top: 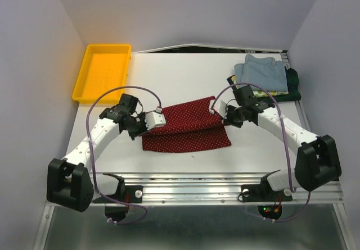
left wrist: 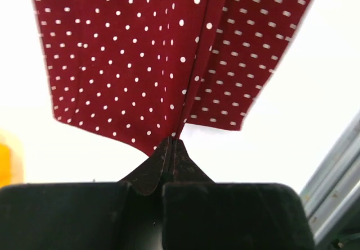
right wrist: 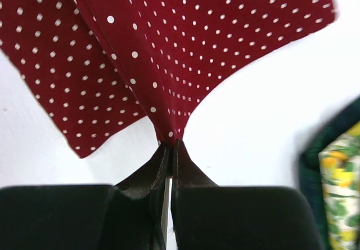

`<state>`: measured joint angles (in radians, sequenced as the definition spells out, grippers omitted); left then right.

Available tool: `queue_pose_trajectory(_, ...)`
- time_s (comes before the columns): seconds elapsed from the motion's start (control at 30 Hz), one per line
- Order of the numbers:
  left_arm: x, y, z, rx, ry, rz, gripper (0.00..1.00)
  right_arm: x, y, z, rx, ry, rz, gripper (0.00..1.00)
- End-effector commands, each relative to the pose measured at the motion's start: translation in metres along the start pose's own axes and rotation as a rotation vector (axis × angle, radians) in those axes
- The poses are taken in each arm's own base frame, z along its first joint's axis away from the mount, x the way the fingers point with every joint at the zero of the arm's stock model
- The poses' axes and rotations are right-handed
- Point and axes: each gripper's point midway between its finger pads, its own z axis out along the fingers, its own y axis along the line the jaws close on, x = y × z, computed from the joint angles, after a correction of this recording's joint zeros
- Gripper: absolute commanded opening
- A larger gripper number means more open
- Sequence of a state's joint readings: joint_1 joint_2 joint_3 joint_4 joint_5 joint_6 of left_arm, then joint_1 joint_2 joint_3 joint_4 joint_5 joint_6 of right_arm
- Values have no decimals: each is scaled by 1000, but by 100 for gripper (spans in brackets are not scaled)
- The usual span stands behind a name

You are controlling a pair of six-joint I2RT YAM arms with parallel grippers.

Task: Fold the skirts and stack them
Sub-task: Fold the skirt

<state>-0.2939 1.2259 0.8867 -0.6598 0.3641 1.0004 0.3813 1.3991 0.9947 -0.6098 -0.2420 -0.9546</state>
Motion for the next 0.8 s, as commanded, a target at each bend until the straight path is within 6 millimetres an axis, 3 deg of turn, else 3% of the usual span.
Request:
queue_pose_trajectory(0.0,24,-56,4,177,52,3,0,23,30,6,-70,46,10,1)
queue_pose_trajectory(0.17,41,-89,26,298,114,-12,0,44,51,29,-128,83,38,1)
queue_pose_trajectory(0.4,49,-82,46,273,154,-49,0,47,60,42,-156,86,62,1)
queue_pose_trajectory(0.53,48,-78,45,255,156,-41,0,46,59,38,-138,76,55,1)
queue_pose_trajectory(0.77,10,-50,10,196,95,6,0,26,40,17,-109,55,49,1)
